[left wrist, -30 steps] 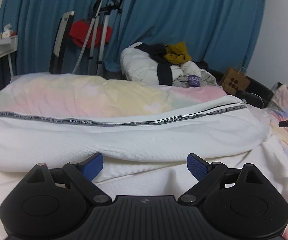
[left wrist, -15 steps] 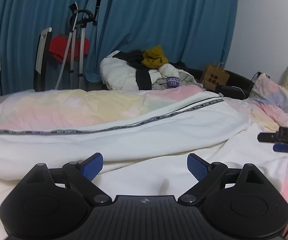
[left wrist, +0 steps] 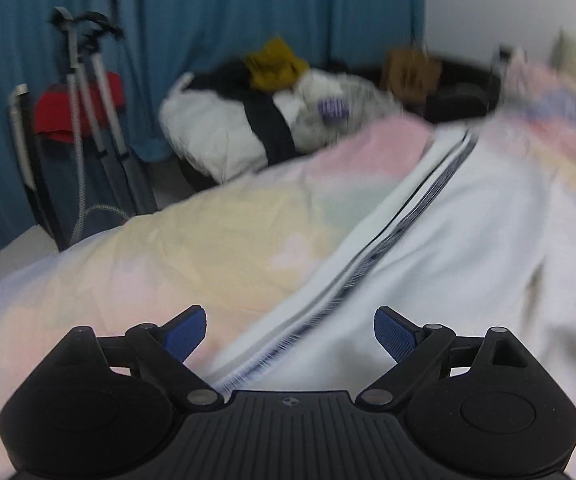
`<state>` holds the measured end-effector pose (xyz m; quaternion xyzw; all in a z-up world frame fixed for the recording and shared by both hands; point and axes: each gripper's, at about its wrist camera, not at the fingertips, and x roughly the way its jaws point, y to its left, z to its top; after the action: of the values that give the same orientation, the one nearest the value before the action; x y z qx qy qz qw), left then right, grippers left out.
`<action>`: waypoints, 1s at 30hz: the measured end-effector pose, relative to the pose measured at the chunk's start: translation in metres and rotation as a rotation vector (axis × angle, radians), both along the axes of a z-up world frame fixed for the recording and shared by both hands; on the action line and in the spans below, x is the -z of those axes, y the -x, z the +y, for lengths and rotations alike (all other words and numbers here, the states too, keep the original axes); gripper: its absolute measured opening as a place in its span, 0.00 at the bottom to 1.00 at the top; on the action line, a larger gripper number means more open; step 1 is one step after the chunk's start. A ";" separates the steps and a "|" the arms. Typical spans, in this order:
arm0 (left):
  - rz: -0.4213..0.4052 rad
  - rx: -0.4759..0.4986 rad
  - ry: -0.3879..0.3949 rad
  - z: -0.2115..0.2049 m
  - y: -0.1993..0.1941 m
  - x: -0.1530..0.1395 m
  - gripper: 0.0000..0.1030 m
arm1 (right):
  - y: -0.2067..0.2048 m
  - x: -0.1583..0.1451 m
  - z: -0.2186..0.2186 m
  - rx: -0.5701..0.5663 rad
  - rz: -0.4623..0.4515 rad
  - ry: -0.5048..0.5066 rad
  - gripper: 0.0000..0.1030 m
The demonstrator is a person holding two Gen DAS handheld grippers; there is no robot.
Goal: Fold clothes
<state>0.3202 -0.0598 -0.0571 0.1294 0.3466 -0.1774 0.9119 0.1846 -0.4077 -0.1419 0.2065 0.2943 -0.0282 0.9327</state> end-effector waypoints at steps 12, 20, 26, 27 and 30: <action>0.221 0.273 -0.103 -0.020 -0.073 0.058 0.64 | -0.036 0.029 0.004 -0.005 0.071 -0.035 0.81; 0.100 0.197 -0.304 -0.051 -0.060 0.069 0.19 | -0.031 0.025 0.005 0.001 0.068 -0.033 0.81; -0.004 0.052 -0.296 -0.057 -0.083 0.028 0.04 | -0.024 0.016 0.005 0.002 0.048 -0.033 0.81; -0.024 0.035 -0.316 -0.058 -0.090 0.024 0.04 | -0.024 0.015 0.004 0.002 0.044 -0.034 0.81; -0.019 -0.023 -0.327 -0.055 -0.118 0.028 0.04 | -0.025 0.016 0.002 0.003 0.045 -0.039 0.81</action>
<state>0.4384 -0.1150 -0.0853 0.2739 0.3639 -0.1068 0.8838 0.2095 -0.4057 -0.1575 0.2246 0.3152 -0.0284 0.9216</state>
